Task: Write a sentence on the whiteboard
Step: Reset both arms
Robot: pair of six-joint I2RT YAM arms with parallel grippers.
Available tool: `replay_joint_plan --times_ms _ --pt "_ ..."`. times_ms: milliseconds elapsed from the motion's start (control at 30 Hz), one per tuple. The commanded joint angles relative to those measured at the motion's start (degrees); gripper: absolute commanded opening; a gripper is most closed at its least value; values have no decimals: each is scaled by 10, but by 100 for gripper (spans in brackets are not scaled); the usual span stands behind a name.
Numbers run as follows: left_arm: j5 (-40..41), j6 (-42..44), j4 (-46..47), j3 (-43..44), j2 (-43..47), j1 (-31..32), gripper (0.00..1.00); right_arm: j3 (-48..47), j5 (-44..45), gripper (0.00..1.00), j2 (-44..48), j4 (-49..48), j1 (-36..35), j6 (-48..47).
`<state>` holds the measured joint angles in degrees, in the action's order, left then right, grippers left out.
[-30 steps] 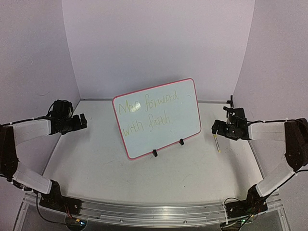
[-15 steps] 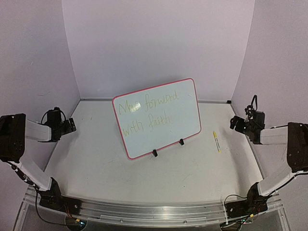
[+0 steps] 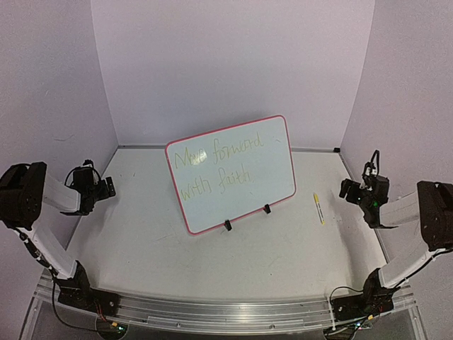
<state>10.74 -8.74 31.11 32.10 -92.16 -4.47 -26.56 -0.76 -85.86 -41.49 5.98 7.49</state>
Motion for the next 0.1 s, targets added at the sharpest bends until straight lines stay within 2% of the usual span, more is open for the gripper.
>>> replay_joint_plan --times_ms 0,67 --pt "10 13 27 -1 4 7 99 -5 12 98 -7 -40 2 -6" --pt "14 16 30 -2 3 11 99 -6 12 98 -8 -39 1 -6"
